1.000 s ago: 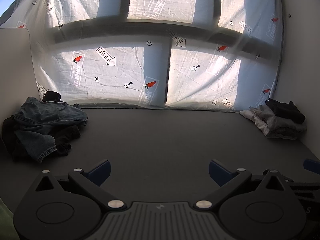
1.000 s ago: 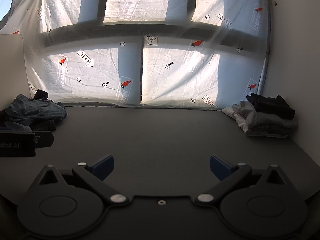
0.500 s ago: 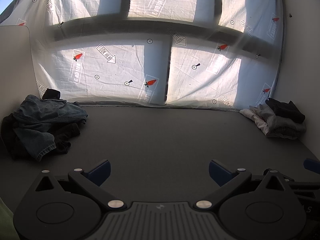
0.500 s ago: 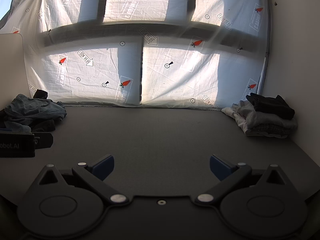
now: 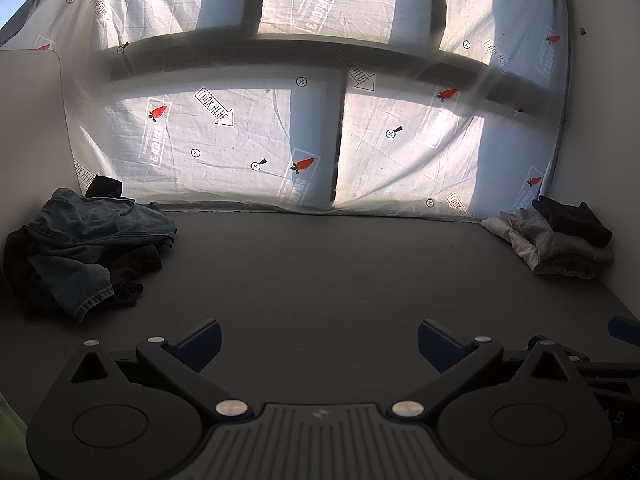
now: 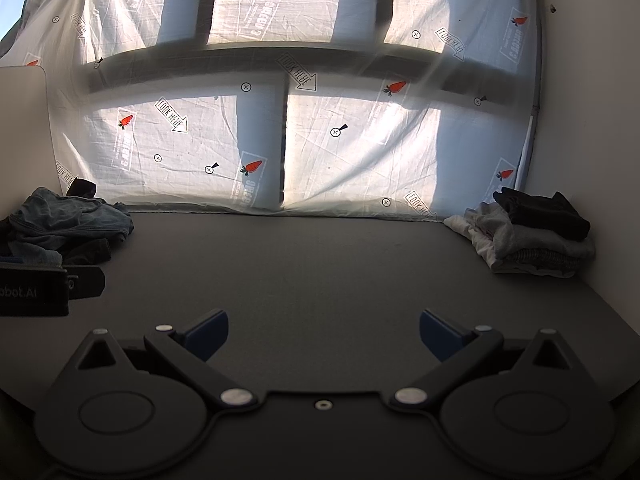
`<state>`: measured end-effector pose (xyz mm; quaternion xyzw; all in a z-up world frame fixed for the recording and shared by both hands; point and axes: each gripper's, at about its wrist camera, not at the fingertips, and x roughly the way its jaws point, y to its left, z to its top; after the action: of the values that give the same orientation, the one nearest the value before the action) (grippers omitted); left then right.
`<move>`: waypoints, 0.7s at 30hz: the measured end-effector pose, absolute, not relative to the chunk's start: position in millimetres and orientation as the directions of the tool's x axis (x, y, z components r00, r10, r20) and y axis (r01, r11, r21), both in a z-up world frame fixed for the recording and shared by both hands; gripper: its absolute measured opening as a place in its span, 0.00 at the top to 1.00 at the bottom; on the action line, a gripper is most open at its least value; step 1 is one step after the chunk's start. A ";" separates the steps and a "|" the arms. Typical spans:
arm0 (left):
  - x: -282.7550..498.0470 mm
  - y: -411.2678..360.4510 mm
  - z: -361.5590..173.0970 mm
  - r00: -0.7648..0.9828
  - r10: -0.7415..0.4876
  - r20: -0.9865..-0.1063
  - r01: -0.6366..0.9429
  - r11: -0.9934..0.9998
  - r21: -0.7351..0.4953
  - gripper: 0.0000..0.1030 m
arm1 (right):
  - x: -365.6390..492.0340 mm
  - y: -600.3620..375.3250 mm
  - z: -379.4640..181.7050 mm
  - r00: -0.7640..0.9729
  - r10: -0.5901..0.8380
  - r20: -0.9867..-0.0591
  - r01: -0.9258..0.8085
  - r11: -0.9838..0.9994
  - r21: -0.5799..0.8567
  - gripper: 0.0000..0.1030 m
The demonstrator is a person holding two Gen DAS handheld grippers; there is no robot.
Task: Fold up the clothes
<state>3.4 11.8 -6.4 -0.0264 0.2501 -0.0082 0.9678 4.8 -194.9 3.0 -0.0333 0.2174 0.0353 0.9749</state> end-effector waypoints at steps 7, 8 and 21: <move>5.4 13.6 -6.5 0.874 -0.029 -0.486 0.001 0.998 -0.057 0.00 | 5.4 -194.7 2.0 0.903 0.055 -0.427 -0.085 0.995 -0.050 0.00; 5.7 14.0 -6.5 0.873 -0.028 -0.487 0.001 0.998 -0.056 0.00 | 5.4 -194.4 1.9 0.902 0.055 -0.428 -0.083 0.995 -0.048 0.00; 21.0 17.5 -9.0 0.856 -0.006 -0.517 -0.031 0.998 -0.061 0.00 | 23.5 -197.7 2.4 0.893 0.057 -0.447 -0.082 0.996 -0.037 0.00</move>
<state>21.0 17.5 -9.0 -0.0336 0.2683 0.0065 0.9627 23.5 -197.7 2.4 -0.0276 0.2288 0.0357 0.9724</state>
